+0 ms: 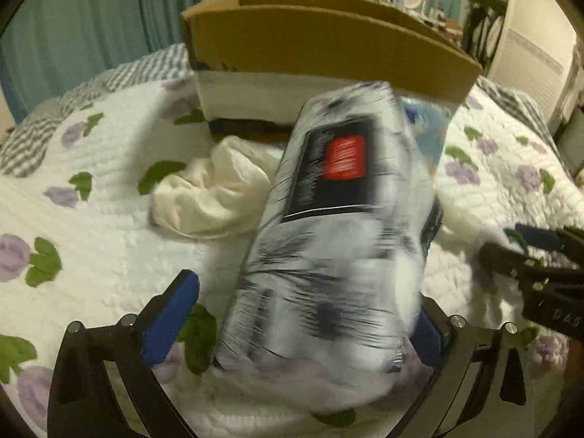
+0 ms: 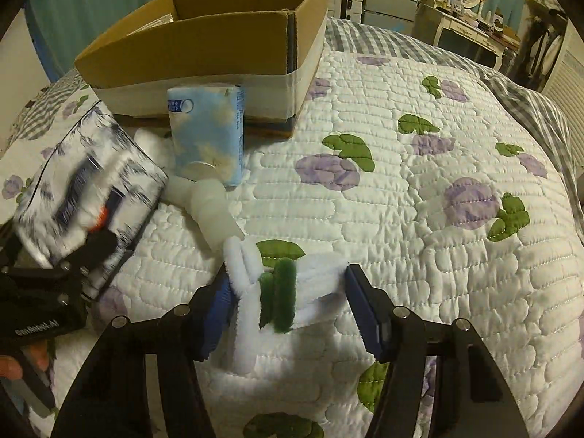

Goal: Organize soft objects
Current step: 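Grasp the floral tissue pack with the left gripper while the right grasps the white sock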

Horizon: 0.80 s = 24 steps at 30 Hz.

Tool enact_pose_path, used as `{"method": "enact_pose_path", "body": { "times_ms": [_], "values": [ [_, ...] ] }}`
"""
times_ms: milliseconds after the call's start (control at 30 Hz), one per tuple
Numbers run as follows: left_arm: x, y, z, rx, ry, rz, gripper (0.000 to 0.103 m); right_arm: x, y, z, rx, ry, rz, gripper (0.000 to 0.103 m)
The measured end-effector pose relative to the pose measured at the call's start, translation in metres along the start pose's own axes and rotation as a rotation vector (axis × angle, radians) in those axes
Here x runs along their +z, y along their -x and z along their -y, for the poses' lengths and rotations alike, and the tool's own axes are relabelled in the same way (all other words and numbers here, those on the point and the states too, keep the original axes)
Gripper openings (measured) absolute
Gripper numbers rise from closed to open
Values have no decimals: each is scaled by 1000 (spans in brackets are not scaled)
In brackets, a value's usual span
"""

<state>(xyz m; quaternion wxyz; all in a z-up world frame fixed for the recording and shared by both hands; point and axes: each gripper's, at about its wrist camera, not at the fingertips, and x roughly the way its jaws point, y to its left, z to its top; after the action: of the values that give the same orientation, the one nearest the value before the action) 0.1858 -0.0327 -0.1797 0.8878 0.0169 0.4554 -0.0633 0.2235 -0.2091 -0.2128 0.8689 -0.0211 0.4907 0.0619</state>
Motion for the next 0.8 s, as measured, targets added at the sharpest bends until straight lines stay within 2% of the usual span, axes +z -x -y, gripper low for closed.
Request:
{"method": "enact_pose_path", "body": {
  "times_ms": [133,200,267,367,567,800],
  "values": [
    [-3,9,8,24,-52,36,101,-1,1,1,-1,-2,5,61],
    [-3,12,10,1,-65,41,89,-1,1,0,-2,-2,6,61],
    [-3,15,12,-33,-68,41,68,-2,1,0,-3,-1,8,61],
    [-3,22,16,-65,-80,44,50,-2,2,0,-4,-2,12,61],
    [0,46,16,-15,-90,97,44,-3,14,-1,4,-14,41,57],
    [4,83,9,38,-85,152,43,-2,54,-9,26,8,128,48]
  ]
}}
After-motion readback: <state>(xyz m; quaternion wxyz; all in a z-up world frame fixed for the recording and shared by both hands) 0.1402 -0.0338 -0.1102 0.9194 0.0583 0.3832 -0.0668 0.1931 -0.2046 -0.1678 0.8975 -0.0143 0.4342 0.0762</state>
